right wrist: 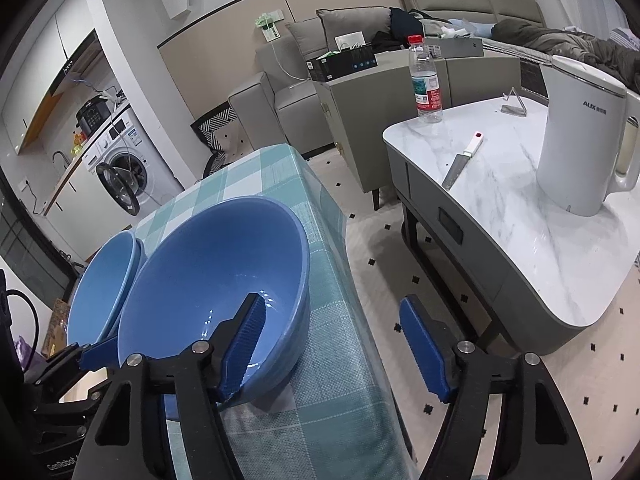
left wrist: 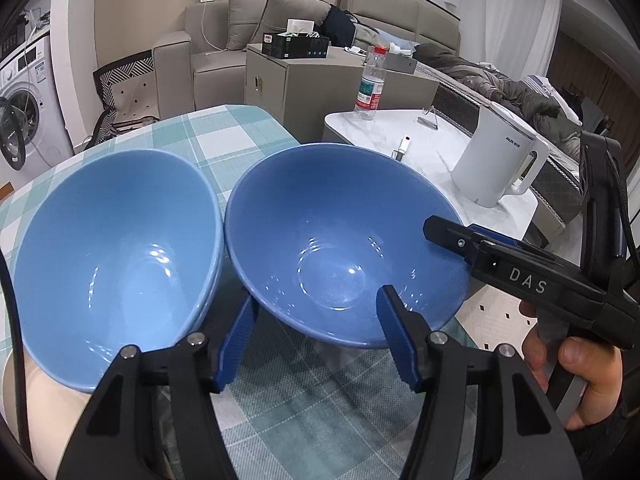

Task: Organize plates and bowls
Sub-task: 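Close both tools on the rim of the blue bowl nearer the right tool, then lift that blue bowl with both tools over the other blue bowl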

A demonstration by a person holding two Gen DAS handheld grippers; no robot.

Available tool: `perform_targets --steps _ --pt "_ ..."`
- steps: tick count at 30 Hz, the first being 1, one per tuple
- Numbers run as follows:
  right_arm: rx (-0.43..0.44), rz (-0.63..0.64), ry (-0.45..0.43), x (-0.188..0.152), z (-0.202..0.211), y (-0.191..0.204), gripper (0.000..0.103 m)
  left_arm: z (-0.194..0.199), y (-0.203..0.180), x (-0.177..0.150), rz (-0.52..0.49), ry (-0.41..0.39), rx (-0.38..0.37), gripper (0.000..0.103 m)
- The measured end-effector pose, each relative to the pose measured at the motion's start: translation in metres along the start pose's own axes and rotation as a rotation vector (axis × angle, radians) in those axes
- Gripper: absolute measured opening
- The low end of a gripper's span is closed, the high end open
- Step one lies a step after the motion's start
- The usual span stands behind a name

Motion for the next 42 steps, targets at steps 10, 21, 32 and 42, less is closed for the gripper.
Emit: perform_targets --steps 10,21,32,42 --pt "0.030 0.036 0.010 -0.003 -0.005 0.013 0.050 -0.002 0.000 0.000 -0.007 -0.004 0.017 0.056" --pt "0.032 0.081 0.003 -0.003 -0.008 0.020 0.034 -0.004 0.008 -0.001 0.009 -0.003 0.034 0.033" --pt "0.027 0.109 -0.006 -0.003 -0.006 0.026 0.034 -0.003 0.007 -0.004 -0.006 -0.001 0.044 0.032" --pt "0.022 0.124 -0.013 -0.002 -0.002 0.028 0.034 0.001 0.007 -0.003 -0.019 -0.010 0.055 0.032"
Point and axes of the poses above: each gripper's, at about its wrist camera, not at the fingertips, and z roughly against the way its jaws point, y to its left, x to its top, the point moved 8 cm from there along -z, roughly the way its jaws point, and after that the axes turned 4 degrees about z, right-handed, at the moved point
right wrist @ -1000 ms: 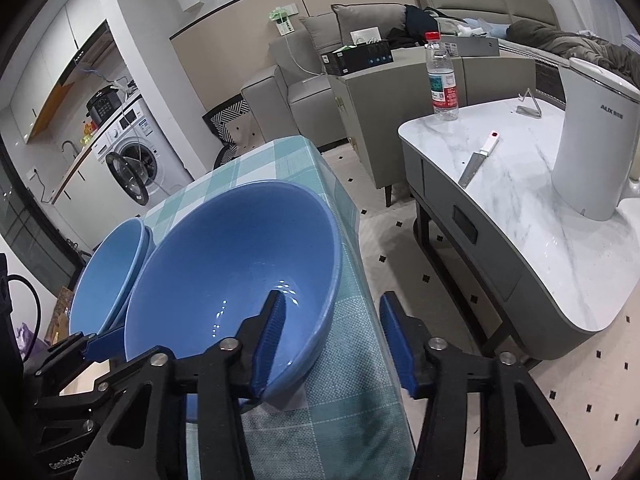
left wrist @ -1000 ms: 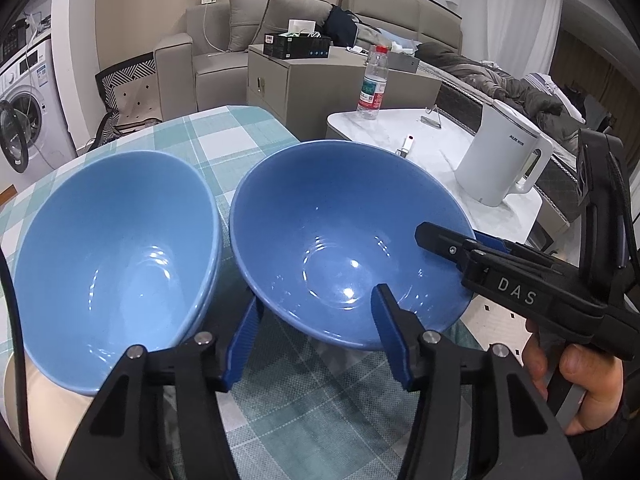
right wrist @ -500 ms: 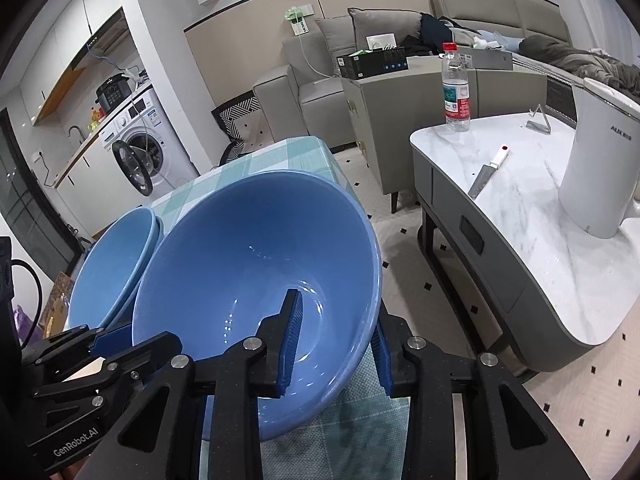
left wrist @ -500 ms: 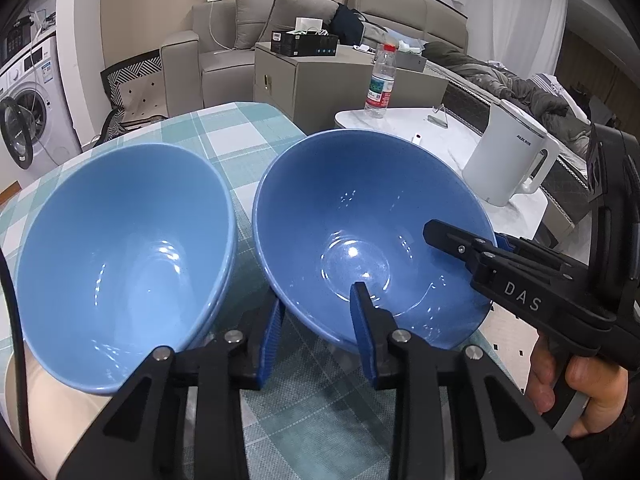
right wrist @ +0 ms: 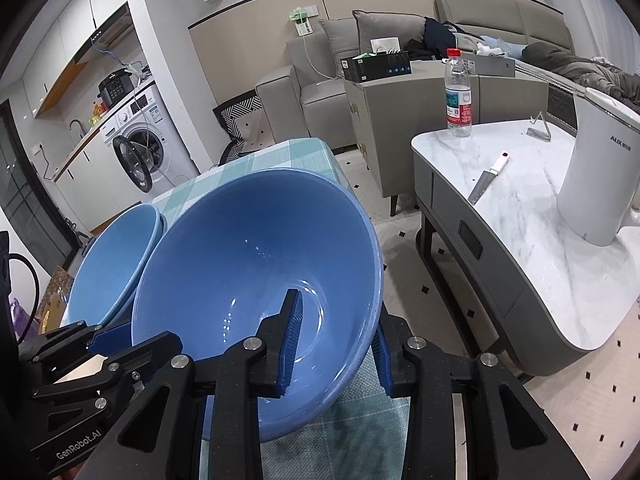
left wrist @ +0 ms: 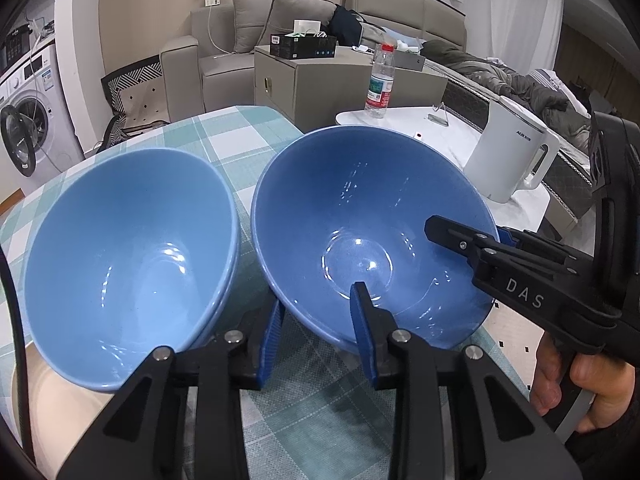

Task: Organize plates and bowls
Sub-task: 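Lift that blue bowl with both tools over the other blue bowl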

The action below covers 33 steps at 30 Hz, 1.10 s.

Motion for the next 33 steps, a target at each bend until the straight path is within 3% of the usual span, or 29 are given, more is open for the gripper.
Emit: perform_targets --steps 33 --pt "0.010 0.021 -0.100 0.016 0.045 0.016 0.034 0.040 -0.006 0.013 -0.048 -0.081 0.018 0.032"
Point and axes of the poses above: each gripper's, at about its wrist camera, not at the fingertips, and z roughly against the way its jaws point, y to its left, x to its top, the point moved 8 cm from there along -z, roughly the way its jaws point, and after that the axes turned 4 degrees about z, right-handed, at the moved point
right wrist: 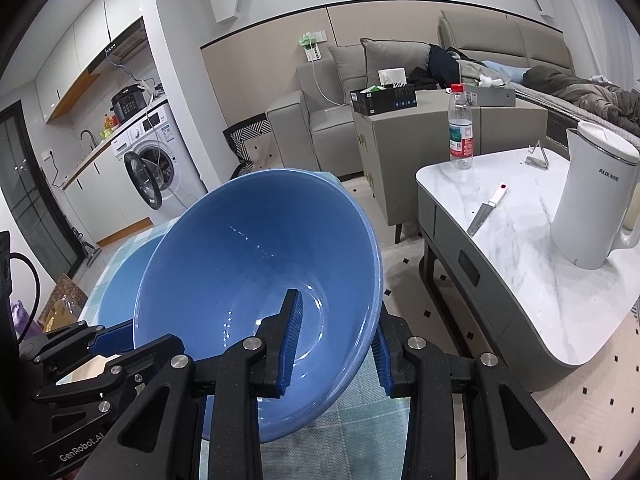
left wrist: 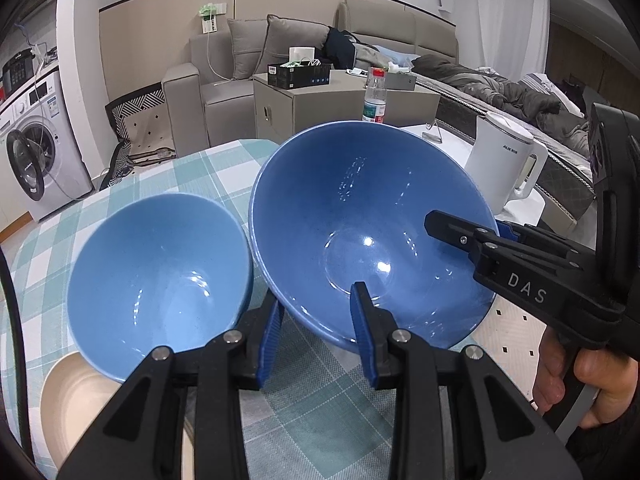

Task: Organize plates and bowls
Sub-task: 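Lift that blue bowl with both tools over the other blue bowl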

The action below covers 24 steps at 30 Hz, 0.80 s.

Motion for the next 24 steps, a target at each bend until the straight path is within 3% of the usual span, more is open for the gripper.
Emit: perform_targets --steps 24 --pt "0.027 0.011 -0.054 0.014 0.018 0.019 0.034 0.029 0.008 0.009 -0.013 -0.055 0.009 0.032"
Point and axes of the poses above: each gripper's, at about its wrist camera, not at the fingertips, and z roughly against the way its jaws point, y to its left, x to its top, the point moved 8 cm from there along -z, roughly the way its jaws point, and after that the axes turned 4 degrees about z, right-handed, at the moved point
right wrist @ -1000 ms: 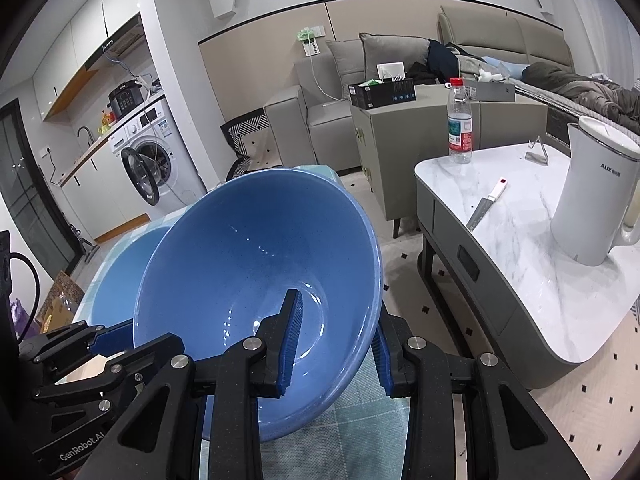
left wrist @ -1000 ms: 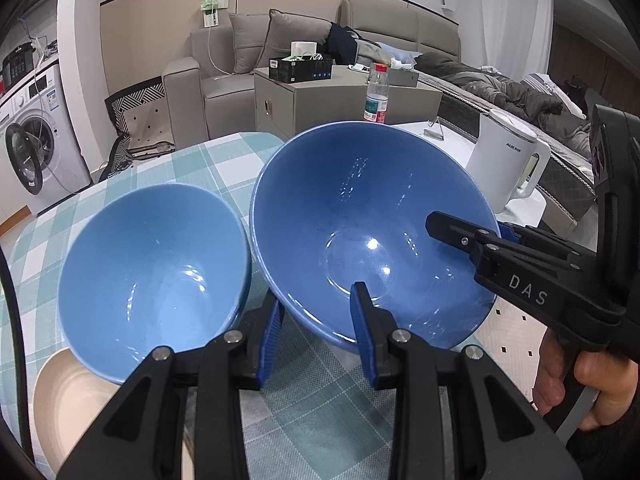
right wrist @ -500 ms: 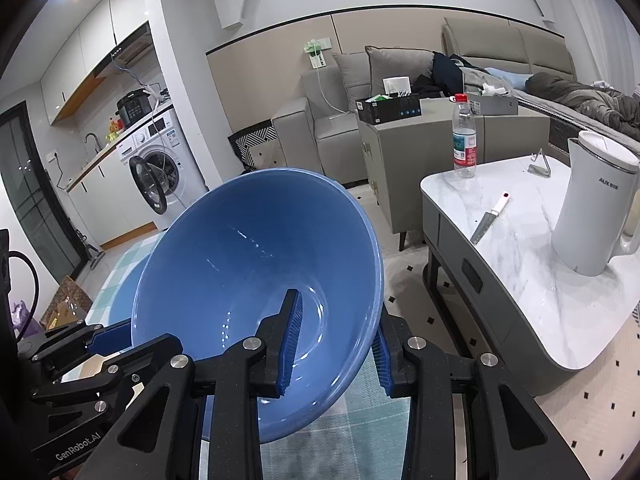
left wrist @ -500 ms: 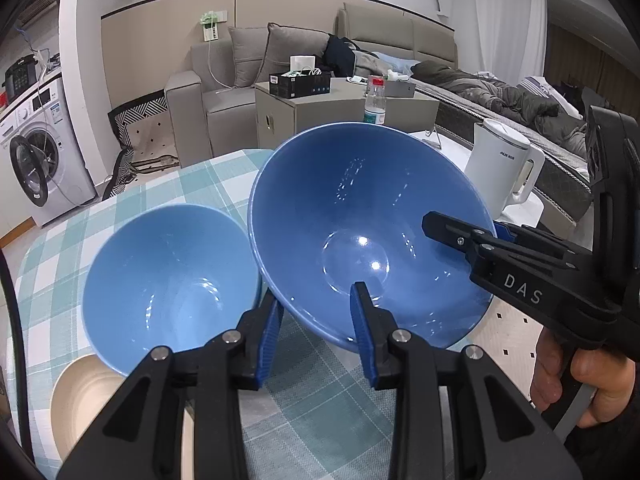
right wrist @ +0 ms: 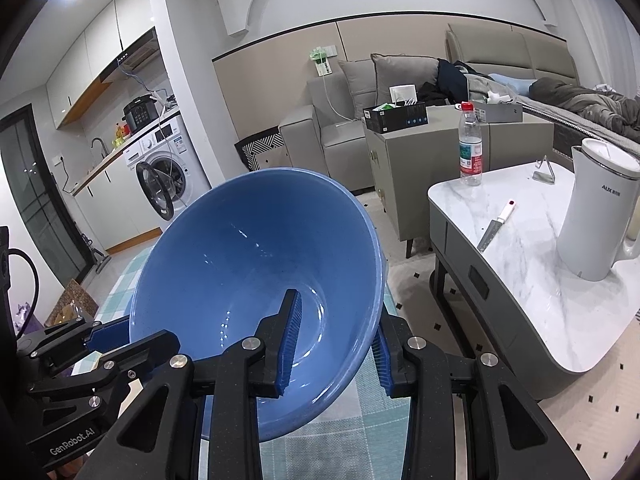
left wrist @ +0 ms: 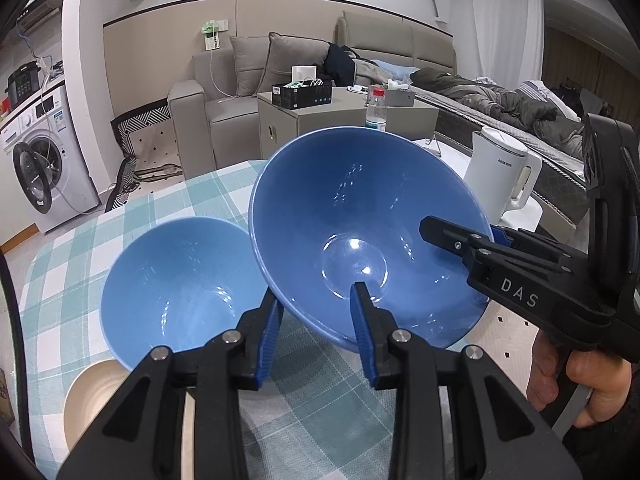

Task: Organize plates and bowls
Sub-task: 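Lift that blue bowl with both tools over the other blue bowl, then lower the held blue bowl into the other blue bowl with both tools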

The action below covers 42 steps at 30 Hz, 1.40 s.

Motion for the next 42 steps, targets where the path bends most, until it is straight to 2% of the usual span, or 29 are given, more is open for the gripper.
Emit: perform_targets --steps 17,42 --pt "0.031 0.024 -0.065 0.014 0.016 0.035 0.034 0.031 0.025 0.008 0.019 -0.075 0.000 0.032" --pt "0.035 0.090 -0.052 0.014 -0.001 0.077 0.035 0.052 0.062 0.011 0.074 -0.153 0.041 0.033"
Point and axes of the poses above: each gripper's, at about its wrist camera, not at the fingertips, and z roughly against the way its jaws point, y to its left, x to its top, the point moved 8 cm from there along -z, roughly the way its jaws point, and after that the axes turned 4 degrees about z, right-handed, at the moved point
